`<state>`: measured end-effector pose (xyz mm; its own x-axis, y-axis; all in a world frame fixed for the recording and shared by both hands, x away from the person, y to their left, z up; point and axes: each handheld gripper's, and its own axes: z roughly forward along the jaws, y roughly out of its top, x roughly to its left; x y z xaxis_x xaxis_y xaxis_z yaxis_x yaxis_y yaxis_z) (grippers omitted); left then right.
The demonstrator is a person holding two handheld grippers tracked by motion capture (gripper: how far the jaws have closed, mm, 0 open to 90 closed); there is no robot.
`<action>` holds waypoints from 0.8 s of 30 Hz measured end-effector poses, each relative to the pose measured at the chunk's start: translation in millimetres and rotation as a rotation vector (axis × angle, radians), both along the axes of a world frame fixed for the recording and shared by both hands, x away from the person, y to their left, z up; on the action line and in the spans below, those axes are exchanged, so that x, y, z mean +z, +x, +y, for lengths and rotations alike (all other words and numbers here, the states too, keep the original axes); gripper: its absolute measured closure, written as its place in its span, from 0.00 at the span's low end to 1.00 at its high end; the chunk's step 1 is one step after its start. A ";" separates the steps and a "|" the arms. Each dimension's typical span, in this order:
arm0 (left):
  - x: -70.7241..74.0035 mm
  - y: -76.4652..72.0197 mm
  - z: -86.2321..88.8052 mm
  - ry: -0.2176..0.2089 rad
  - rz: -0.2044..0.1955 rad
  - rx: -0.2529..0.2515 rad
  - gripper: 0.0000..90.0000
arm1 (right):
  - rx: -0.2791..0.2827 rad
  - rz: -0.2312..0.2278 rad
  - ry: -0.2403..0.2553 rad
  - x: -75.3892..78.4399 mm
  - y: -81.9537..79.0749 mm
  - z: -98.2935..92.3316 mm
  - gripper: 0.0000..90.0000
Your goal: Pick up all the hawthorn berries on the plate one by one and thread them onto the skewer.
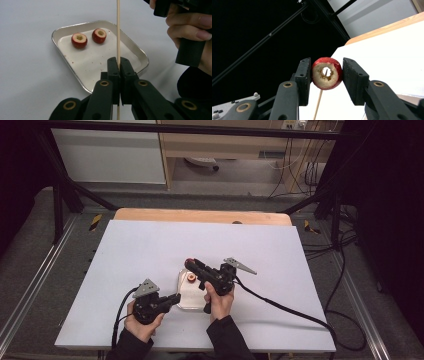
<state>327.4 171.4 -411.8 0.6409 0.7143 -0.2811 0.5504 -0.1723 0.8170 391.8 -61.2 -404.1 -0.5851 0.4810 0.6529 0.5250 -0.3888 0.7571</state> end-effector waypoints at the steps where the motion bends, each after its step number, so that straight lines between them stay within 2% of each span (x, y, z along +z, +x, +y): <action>1: -0.4 -0.4 -0.5 -0.002 -0.001 0.000 0.98 | -0.001 -0.003 -0.004 -0.1 -0.5 0.1 0.67; 5: -0.2 -1.6 -1.0 -0.025 0.009 0.008 0.98 | -0.009 -0.017 -0.013 -1.0 -3.7 1.2 0.67; 9: 0.8 -4.5 -2.9 -0.036 0.011 0.038 0.98 | -0.049 -0.025 0.011 -4.3 -8.8 4.4 0.67; 11: 1.4 -5.4 -2.7 -0.056 0.016 0.048 0.98 | -0.076 -0.034 0.029 -5.6 -11.7 6.3 0.67; 14: -0.1 -6.0 -3.9 -0.067 0.040 0.050 0.98 | -0.101 -0.045 0.042 -8.9 -13.8 9.0 0.67; 18: -5.1 -4.5 -7.2 -0.061 0.067 0.051 0.98 | -0.098 -0.038 0.020 -13.0 -14.0 10.3 0.67; 21: -5.7 -3.6 -6.5 -0.051 0.053 0.052 0.98 | -0.094 -0.035 0.006 -12.5 -13.4 9.8 0.67; 24: -6.2 -1.2 -2.3 -0.048 0.058 0.064 0.98 | -0.076 -0.019 -0.001 -9.8 -10.2 8.0 0.67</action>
<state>326.2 169.1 -418.1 0.5757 0.7382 -0.3516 0.6057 -0.0962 0.7899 381.6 -53.2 -414.0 -0.5593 0.5257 0.6410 0.4791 -0.4260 0.7674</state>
